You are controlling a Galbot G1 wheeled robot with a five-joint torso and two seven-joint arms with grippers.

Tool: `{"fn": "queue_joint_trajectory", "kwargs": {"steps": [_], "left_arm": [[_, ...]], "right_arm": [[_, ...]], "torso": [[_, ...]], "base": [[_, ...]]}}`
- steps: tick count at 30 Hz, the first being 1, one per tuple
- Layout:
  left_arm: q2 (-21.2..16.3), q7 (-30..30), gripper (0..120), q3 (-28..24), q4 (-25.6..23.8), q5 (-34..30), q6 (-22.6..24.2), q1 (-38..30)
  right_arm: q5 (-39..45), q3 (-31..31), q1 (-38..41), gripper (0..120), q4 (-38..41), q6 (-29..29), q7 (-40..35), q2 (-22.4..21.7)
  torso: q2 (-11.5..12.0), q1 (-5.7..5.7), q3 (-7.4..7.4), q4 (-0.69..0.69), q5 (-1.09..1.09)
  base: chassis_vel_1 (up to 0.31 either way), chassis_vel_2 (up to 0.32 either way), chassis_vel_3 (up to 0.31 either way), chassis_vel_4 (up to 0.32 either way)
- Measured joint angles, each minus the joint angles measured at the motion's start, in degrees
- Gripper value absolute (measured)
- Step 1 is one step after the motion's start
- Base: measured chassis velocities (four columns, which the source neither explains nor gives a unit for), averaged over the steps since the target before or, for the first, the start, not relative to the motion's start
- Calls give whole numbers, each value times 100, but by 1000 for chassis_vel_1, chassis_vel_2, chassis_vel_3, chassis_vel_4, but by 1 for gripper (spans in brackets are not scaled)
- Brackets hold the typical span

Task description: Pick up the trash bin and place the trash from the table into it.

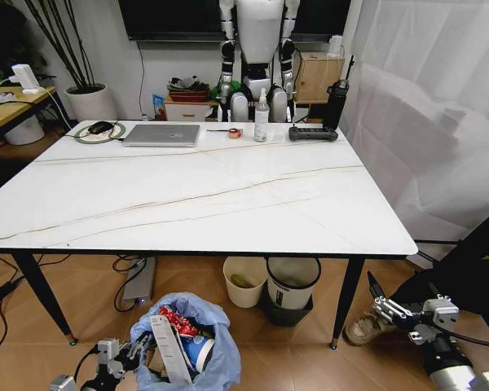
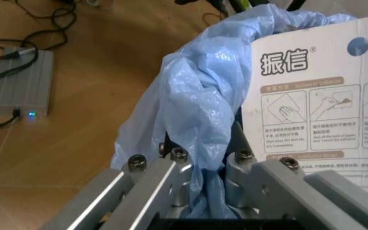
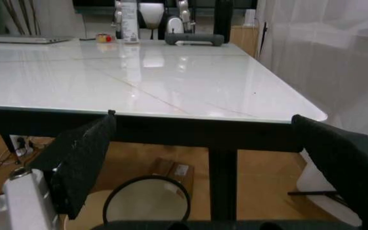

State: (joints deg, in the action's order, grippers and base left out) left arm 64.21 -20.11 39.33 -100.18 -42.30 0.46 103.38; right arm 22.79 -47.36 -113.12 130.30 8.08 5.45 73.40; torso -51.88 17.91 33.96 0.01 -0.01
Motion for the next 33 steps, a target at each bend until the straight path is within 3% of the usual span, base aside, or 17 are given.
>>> {"fn": "queue_joint_trajectory", "kwargs": {"steps": [33], "left_arm": [[399, -48, 1, -151, 1657, 300, -56, -1156]], "right_arm": [[0, 0, 0, 100, 0, 0, 0, 0]], "torso": [[858, -360, -500, 0, 1]], "base": [[0, 0, 0, 0]]}}
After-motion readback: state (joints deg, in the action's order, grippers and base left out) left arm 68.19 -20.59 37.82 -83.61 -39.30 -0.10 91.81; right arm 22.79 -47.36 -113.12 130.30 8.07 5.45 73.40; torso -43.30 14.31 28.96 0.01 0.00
